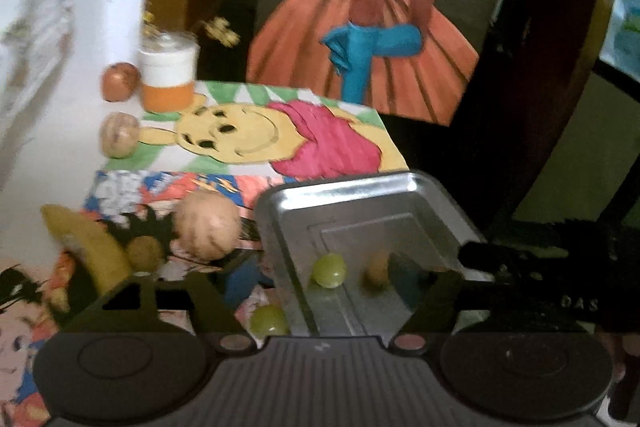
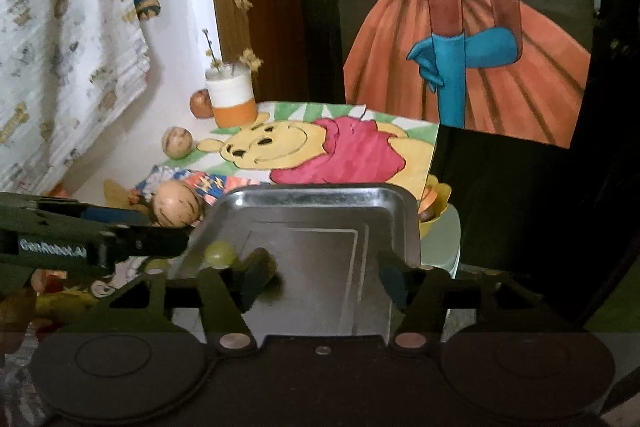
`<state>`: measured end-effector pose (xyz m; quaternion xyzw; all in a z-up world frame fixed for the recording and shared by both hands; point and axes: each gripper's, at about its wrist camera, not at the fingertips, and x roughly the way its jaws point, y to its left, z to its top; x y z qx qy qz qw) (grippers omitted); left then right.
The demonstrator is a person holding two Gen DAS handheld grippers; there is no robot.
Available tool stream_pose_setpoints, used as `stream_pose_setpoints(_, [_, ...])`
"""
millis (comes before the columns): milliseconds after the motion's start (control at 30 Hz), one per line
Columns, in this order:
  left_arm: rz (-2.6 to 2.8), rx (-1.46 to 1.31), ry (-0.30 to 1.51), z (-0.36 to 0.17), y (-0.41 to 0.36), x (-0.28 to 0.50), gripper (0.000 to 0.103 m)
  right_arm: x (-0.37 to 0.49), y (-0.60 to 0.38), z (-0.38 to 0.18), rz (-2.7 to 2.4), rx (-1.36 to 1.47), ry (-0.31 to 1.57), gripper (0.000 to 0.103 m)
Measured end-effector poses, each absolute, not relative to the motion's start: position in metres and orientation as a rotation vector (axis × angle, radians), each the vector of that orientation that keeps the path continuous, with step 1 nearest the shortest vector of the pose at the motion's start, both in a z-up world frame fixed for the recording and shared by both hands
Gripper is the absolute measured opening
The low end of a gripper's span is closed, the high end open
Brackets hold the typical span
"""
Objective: Organize fruits
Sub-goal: 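Open the left gripper to drop the grape while the right gripper drops the brown fruit into the tray, then move both grippers back from the tray toward the bananas and tomatoes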
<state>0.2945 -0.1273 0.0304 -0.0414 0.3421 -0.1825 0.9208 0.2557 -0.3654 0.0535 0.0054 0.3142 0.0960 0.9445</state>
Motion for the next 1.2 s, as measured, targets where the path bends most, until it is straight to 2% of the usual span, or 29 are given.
stream_pose_setpoints(100, [-0.337,-0.105,0.663,0.042,-0.116,0.277,0.093,0.238,-0.362,0.061,0.198,0.023,0.621,0.077])
stream_pose_setpoints(167, [-0.320,-0.118,0.638,0.048,-0.109,0.265,0.100,0.228,-0.359,0.066,0.198,0.026,0.609,0.087])
stream_pose_setpoints(267, [-0.294,-0.133,0.604,0.057,-0.098,0.245,0.103,0.209,-0.353,0.074,0.197,0.026,0.585,0.098])
stream_pose_setpoints(367, [-0.276,-0.135,0.578,0.061,-0.089,0.225,0.103,0.191,-0.345,0.083,0.198,0.015,0.560,0.102])
stream_pose_setpoints(733, [-0.207,-0.054,0.544,0.054,-0.062,0.161,0.103,0.145,-0.316,0.093,0.184,0.022,0.555,0.102])
stream_pose_setpoints(1200, [-0.122,-0.031,0.650,0.021,0.000,0.124,0.103,0.112,-0.255,0.058,0.249,-0.036,0.768,0.102])
